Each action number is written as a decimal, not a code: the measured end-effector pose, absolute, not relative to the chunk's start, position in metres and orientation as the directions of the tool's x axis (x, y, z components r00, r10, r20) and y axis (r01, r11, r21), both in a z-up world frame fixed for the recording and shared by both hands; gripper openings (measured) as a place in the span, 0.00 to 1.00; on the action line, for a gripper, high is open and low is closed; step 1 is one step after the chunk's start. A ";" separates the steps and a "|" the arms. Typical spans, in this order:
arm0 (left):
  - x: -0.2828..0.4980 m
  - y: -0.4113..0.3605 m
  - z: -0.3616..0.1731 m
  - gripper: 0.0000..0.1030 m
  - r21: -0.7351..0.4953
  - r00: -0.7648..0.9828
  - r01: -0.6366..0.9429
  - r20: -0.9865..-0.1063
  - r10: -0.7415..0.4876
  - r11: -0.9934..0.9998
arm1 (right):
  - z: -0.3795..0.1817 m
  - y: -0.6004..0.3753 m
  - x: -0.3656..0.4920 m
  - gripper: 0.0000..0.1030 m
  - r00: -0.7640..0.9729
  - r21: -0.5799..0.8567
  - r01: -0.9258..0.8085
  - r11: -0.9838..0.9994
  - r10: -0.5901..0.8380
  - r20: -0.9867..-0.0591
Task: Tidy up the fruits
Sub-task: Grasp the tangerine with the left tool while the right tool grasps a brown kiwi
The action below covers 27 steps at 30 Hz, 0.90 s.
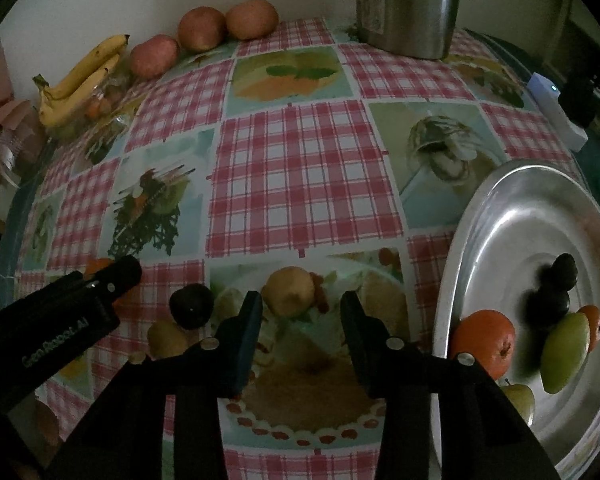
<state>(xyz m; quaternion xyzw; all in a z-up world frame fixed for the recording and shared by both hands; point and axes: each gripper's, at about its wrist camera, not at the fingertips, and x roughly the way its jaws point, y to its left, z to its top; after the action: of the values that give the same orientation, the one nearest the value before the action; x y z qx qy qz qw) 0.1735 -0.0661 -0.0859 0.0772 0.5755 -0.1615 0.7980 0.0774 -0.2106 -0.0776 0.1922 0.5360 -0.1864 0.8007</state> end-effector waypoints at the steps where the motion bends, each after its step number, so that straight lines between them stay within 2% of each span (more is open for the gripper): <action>1: 0.174 -0.066 -0.088 0.64 -0.060 0.282 0.342 -0.946 -0.163 0.938 | -0.078 -0.210 0.077 0.41 0.355 0.106 0.503 0.858 -0.094 -0.930; 6: 0.175 -0.066 -0.089 0.60 -0.035 0.290 0.335 -0.947 -0.138 0.941 | -0.078 -0.207 0.079 0.41 0.344 0.073 0.490 0.869 -0.115 -0.932; 14: 0.176 -0.068 -0.089 0.60 -0.019 0.292 0.336 -0.948 -0.124 0.942 | -0.081 -0.200 0.082 0.41 0.327 0.009 0.463 0.886 -0.161 -0.931; 27: 0.175 -0.069 -0.090 0.59 -0.006 0.291 0.359 -0.949 -0.118 0.933 | -0.080 -0.198 0.081 0.40 0.329 -0.007 0.447 0.894 -0.172 -0.929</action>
<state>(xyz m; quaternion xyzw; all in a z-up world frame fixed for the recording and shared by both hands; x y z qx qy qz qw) 0.1747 -0.0695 -0.0905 0.1045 0.5763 -0.1495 0.7966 0.0814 -0.1975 -0.0804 0.1260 0.5465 -0.1922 0.8053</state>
